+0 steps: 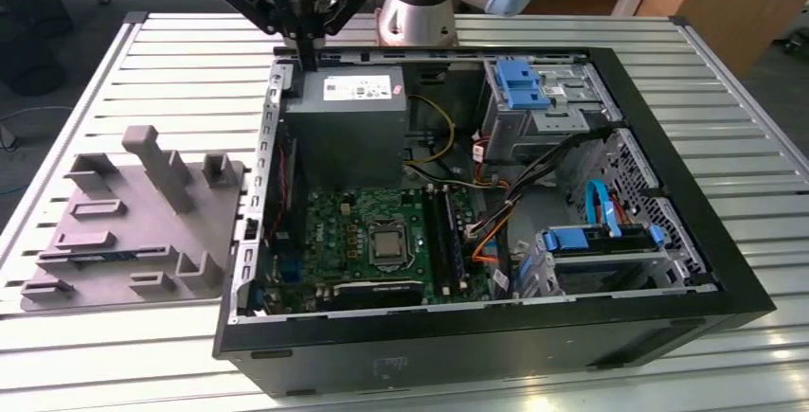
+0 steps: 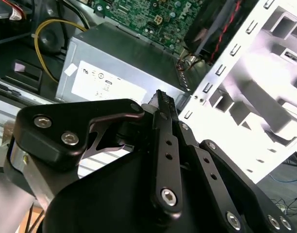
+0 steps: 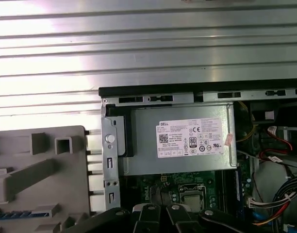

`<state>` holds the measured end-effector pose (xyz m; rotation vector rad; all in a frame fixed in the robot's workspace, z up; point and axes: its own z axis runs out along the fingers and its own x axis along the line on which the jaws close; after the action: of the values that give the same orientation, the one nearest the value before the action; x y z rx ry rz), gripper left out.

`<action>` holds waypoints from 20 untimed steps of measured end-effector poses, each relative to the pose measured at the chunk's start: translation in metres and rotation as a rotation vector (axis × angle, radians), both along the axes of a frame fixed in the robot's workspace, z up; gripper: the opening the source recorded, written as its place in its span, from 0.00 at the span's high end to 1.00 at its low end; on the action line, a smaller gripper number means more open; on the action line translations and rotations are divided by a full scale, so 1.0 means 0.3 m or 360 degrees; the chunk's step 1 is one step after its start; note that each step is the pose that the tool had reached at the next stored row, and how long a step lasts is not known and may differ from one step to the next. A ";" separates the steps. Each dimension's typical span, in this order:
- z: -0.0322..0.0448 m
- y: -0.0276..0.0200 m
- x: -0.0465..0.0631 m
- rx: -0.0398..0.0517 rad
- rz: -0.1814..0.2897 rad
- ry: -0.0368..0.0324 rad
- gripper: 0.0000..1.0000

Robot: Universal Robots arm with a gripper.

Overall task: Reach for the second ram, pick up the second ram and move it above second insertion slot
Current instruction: 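Reach for the second ram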

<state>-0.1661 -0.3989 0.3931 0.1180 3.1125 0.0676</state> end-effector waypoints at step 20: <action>-0.001 0.000 -0.159 0.0000 0.0000 0.0000 0.89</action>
<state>-0.2138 -0.3990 0.3928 0.1179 3.1125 0.0676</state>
